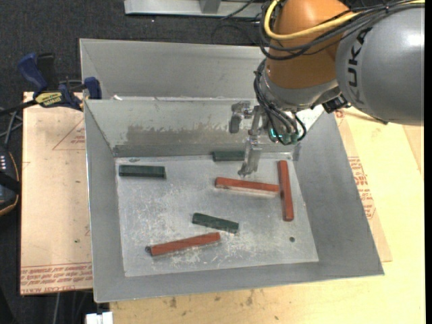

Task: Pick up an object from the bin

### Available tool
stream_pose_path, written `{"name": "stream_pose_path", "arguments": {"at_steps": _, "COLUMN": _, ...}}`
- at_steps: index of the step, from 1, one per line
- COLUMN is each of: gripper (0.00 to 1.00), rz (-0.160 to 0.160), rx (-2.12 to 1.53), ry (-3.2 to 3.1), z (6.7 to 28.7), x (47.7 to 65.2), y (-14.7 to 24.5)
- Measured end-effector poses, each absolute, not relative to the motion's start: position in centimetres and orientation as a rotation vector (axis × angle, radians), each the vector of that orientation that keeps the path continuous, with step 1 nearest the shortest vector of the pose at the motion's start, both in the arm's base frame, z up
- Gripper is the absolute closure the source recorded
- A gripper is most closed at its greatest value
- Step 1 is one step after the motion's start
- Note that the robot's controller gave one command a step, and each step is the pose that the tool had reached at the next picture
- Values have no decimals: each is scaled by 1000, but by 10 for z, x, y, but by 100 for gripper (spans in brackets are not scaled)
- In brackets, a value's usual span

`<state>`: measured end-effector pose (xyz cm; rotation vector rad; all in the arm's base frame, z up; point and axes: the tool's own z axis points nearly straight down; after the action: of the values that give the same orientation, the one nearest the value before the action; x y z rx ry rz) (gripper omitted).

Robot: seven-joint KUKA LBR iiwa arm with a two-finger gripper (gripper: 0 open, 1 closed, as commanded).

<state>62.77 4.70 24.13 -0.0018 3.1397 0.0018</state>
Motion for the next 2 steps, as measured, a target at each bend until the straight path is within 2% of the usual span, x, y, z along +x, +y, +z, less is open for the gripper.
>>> {"name": "stream_pose_path", "arguments": {"at_steps": 1, "gripper": 0, "rz": 3, "rx": 76, "ry": 3132, "z": 195, "x": 622, "y": 39}}
{"name": "stream_pose_path", "arguments": {"at_steps": 2, "gripper": 0, "rz": 3, "rx": 422, "ry": 3109, "z": 130, "x": 610, "y": 30}}
